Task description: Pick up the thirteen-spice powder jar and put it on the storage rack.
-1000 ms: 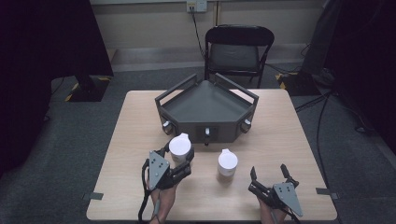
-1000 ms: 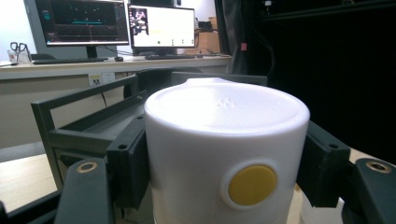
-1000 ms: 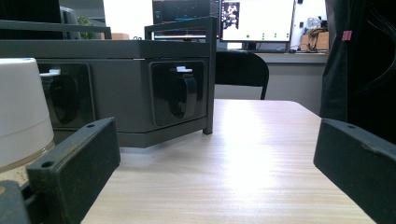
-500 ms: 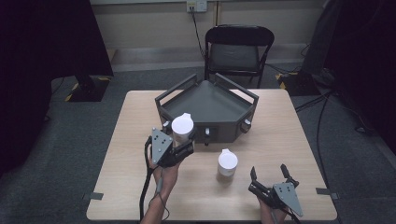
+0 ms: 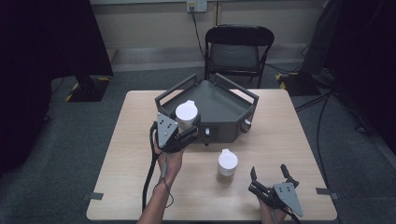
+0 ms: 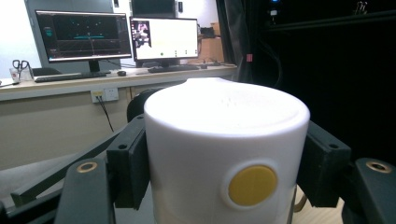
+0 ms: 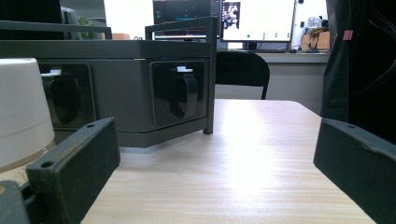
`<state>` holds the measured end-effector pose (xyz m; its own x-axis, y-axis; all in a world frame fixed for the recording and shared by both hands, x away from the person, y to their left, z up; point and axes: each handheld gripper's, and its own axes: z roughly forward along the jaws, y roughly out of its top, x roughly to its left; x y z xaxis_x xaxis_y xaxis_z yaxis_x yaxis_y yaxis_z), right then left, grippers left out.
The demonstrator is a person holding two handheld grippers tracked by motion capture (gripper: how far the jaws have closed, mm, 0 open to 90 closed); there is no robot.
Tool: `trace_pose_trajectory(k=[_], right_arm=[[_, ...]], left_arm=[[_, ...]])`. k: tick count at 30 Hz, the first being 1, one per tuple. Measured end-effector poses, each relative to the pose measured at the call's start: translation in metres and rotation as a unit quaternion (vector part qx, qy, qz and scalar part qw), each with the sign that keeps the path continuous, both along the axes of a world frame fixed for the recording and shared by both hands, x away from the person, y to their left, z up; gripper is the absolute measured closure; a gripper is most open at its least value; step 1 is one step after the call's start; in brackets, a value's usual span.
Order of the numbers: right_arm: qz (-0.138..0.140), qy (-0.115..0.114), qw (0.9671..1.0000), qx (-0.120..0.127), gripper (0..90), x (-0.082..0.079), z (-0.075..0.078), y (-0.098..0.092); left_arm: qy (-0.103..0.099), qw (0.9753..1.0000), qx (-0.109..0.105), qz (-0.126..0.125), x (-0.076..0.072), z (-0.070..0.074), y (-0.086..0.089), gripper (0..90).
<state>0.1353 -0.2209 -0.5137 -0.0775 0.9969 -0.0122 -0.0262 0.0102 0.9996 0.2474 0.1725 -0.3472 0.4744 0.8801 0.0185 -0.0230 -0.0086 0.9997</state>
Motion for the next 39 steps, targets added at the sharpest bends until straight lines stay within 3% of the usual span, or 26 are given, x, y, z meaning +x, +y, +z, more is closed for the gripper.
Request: trace_pose_trajectory(k=[2,11,17,20,23,31,37,39], right_arm=[[0.0,0.0,1.0,0.0,0.0,0.0,0.0,0.0],[0.0,0.0,1.0,0.0,0.0,0.0,0.0,0.0],[0.001,0.0,1.0,0.0,0.0,0.0,0.0,0.0],[0.001,0.0,1.0,0.0,0.0,0.0,0.0,0.0],[0.002,0.0,1.0,0.0,0.0,0.0,0.0,0.0],[0.003,0.0,1.0,-0.001,0.0,0.0,0.0,-0.001],[0.003,0.0,1.0,-0.001,0.0,0.0,0.0,-0.001],[0.003,0.0,1.0,-0.002,0.0,0.0,0.0,-0.001]], left_arm=[[0.004,1.0,-0.008,0.001,0.003,0.0,0.0,30.7],[0.005,0.9997,0.005,0.025,0.016,0.009,-0.009,30.7],[0.007,0.9987,0.005,0.049,0.021,0.016,-0.026,30.7],[0.01,0.9984,0.0,0.055,0.029,0.018,-0.034,30.7],[0.008,0.9979,0.009,0.063,0.038,0.02,-0.041,30.7],[0.008,0.9974,-0.002,0.072,0.063,0.017,-0.041,30.7],[0.004,0.9968,-0.002,0.08,0.073,0.009,-0.042,30.7],[0.013,0.996,-0.006,0.089,0.077,0.007,-0.044,30.7]])
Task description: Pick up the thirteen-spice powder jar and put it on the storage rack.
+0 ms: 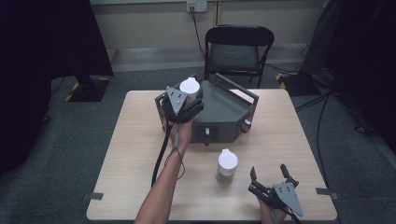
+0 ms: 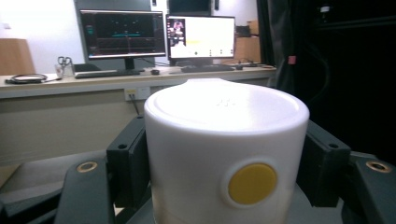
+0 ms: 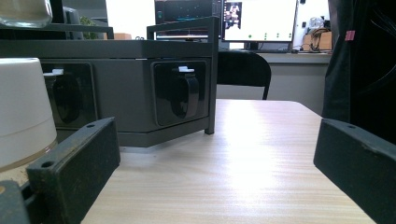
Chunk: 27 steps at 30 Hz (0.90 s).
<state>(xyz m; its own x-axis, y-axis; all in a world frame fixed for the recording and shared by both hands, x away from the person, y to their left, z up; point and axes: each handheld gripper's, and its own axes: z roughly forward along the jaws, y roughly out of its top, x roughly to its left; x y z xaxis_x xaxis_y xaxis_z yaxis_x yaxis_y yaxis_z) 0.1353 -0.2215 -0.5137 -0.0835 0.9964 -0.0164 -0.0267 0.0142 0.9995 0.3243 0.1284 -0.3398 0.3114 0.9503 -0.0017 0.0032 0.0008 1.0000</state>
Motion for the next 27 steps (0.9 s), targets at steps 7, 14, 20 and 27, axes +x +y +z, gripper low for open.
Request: trace_pose_trajectory(k=[7,14,20,27], right_arm=[[0.002,-0.001,1.0,-0.003,0.0,0.0,0.0,0.0],[0.003,0.0,1.0,0.0,0.0,0.0,0.0,-0.001],[0.003,0.0,1.0,0.0,0.0,0.0,0.0,-0.001],[0.003,0.0,1.0,0.001,0.0,0.0,0.0,-0.001]], left_arm=[[0.001,1.0,-0.002,0.005,0.008,-0.008,0.0,30.7],[0.005,0.9999,0.0,0.012,0.012,-0.015,0.0,30.7],[0.009,0.9998,0.001,0.016,0.013,-0.017,0.002,30.7],[0.013,0.9998,0.009,0.014,0.015,-0.02,0.004,30.7]])
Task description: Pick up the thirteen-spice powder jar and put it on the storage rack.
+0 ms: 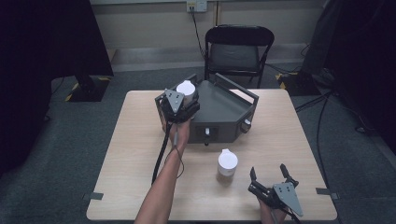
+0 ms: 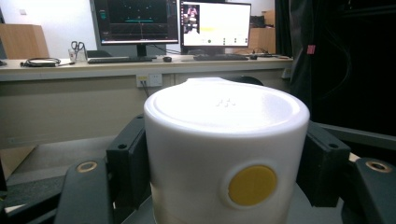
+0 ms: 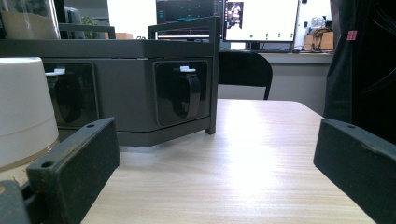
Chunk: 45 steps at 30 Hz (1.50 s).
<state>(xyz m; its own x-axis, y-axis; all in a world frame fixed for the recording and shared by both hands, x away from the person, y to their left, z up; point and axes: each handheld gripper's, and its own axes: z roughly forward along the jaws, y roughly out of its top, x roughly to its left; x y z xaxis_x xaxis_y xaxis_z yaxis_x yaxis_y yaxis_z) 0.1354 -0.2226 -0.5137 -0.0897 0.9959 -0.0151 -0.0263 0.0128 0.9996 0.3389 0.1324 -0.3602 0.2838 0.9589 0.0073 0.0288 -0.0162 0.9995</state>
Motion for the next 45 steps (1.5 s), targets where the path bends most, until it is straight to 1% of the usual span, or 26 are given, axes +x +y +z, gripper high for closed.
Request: trace_pose_trajectory(k=[2,5,8,9,11,12,13,14,16,18,20,22,23,24,25,28,30,31,32,33,34,36,38,40,42,45], right_arm=[[0.0,0.0,1.0,0.0,0.0,0.0,0.0,0.0],[0.0,0.0,1.0,-0.001,0.0,0.0,0.0,0.0],[0.001,-0.001,1.0,-0.001,0.0,0.0,0.0,0.0],[0.001,-0.001,1.0,-0.002,0.0,0.0,0.0,0.0],[0.0,0.0,1.0,-0.001,0.0,0.0,0.0,0.0],[0.0,0.0,1.0,-0.001,0.0,0.0,0.0,0.0],[0.0,0.0,1.0,-0.001,0.0,0.0,0.0,0.0],[0.0,0.0,1.0,-0.002,0.0,0.0,0.0,0.0],[0.001,0.0,1.0,-0.002,0.0,0.0,0.0,0.0],[0.0,-0.001,1.0,-0.001,0.0,0.0,0.0,0.0],[0.0,0.0,1.0,-0.002,0.0,0.0,0.0,0.0],[0.001,-0.001,1.0,-0.002,0.0,0.0,0.0,0.0],[0.001,-0.001,1.0,-0.002,0.0,0.0,0.0,0.0],[0.001,-0.001,1.0,-0.002,0.0,0.0,0.0,0.0],[0.001,0.0,1.0,-0.001,0.0,0.0,0.0,0.0],[0.001,0.0,1.0,-0.002,0.0,0.0,0.0,0.0],[0.001,0.0,1.0,0.0,0.0,0.0,0.0,0.0],[0.001,0.0,1.0,0.0,0.0,0.0,0.0,0.0],[0.001,0.0,1.0,-0.001,0.0,0.0,0.0,0.0],[0.001,0.0,1.0,-0.001,0.0,0.0,0.0,0.0],[0.001,0.0,1.0,-0.002,0.0,0.0,0.0,0.0],[0.001,-0.001,1.0,-0.002,0.0,0.0,0.0,0.0],[0.001,0.0,1.0,-0.001,0.0,0.0,0.0,0.0],[0.001,0.0,1.0,-0.001,0.0,0.0,0.0,0.0],[0.001,0.0,1.0,-0.001,0.0,0.0,0.0,0.0],[0.0,0.0,1.0,-0.001,0.0,0.0,0.0,0.0]], left_arm=[[0.001,1.0,0.002,0.0,0.0,-0.003,0.0,30.7],[-0.005,1.0,-0.001,0.007,-0.001,-0.007,-0.002,30.7],[-0.004,1.0,-0.003,0.004,0.0,-0.007,-0.001,30.7],[-0.002,1.0,-0.007,0.005,0.0,-0.006,0.0,30.6],[0.002,1.0,-0.007,0.004,0.001,-0.005,0.0,30.5],[0.01,0.9999,-0.012,0.003,0.002,-0.001,0.002,30.5],[0.01,0.9999,-0.012,0.003,0.002,-0.001,0.002,30.5],[0.009,0.9996,-0.024,0.007,0.002,-0.004,0.003,30.4],[0.007,0.9997,-0.023,0.006,0.001,-0.005,0.003,30.3],[-0.007,0.9999,-0.014,0.0,0.0,-0.011,0.002,30.3],[-0.007,0.9997,-0.021,0.004,0.0,-0.012,0.002,30.3],[-0.006,0.9997,-0.023,0.004,0.0,-0.011,0.002,30.3],[-0.007,0.9999,-0.015,0.003,-0.001,-0.011,0.002,30.2],[-0.007,0.9999,-0.015,0.003,-0.001,-0.011,0.002,30.2],[-0.009,0.9999,-0.005,0.004,-0.002,-0.011,0.0,30.1],[-0.004,0.9999,-0.013,0.006,-0.002,-0.01,0.0,29.5],[-0.001,0.9998,-0.018,0.012,-0.003,-0.011,-0.001,25.7],[-0.001,0.9998,-0.018,0.012,-0.003,-0.011,-0.001,23.1],[0.0,0.9998,-0.017,0.014,-0.003,-0.011,-0.001,22.7],[-0.009,0.9997,-0.015,0.016,-0.004,-0.013,0.001,21.6],[-0.013,0.9996,-0.02,0.018,-0.005,-0.013,0.002,18.8],[-0.011,0.9993,-0.031,0.016,-0.004,-0.012,0.004,13.8],[-0.01,0.9992,-0.033,0.019,-0.003,-0.012,0.004,9.1],[-0.009,0.9992,-0.031,0.025,-0.002,-0.013,0.002,1.7],[-0.003,0.9993,-0.03,0.023,-0.002,-0.012,0.003,0.5],[-0.003,0.9993,-0.031,0.019,-0.001,-0.012,0.004,0.0]])
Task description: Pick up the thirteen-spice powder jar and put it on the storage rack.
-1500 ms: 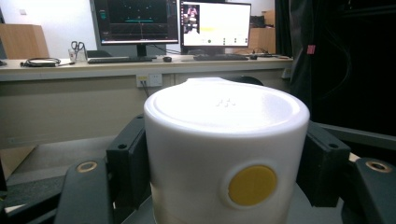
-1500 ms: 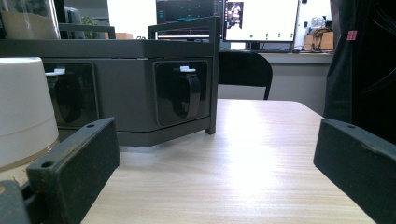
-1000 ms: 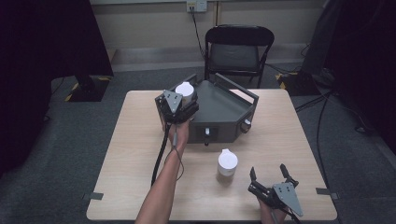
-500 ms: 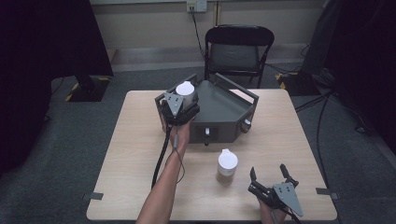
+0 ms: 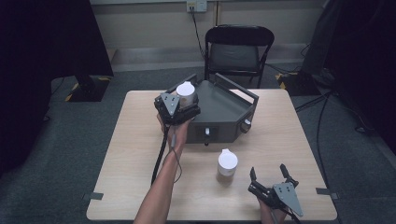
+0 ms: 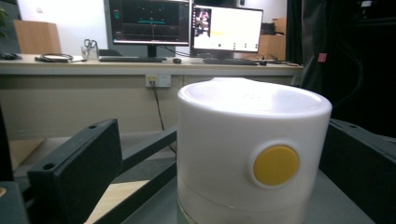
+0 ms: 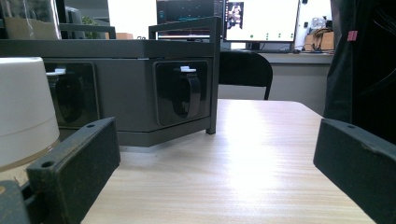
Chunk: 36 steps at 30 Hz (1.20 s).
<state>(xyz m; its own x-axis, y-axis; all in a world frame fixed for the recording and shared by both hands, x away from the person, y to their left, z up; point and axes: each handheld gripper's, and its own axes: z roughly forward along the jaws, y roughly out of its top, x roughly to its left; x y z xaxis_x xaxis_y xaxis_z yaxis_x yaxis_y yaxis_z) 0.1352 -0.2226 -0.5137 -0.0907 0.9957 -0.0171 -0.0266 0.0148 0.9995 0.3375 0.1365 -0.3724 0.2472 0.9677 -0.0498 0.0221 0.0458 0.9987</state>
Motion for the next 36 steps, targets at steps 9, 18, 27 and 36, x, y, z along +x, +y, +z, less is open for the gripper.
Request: trace_pose_trajectory(k=[9,18,27,36], right_arm=[[-0.001,0.0,1.0,0.001,0.0,0.0,0.0,0.0],[-0.002,0.0,1.0,0.0,0.0,0.0,0.0,0.001],[-0.004,0.0,1.0,0.001,0.0,0.0,0.0,0.001],[-0.004,0.0,1.0,0.001,0.0,0.0,0.0,0.001]], left_arm=[[0.003,1.0,0.002,-0.008,-0.003,0.001,0.001,0.0],[-0.006,0.9999,0.008,-0.011,-0.012,0.002,0.008,0.0],[-0.008,0.9998,0.009,-0.012,-0.02,0.004,0.014,0.0],[-0.009,0.9996,0.012,-0.025,-0.03,0.007,0.016,0.0]])
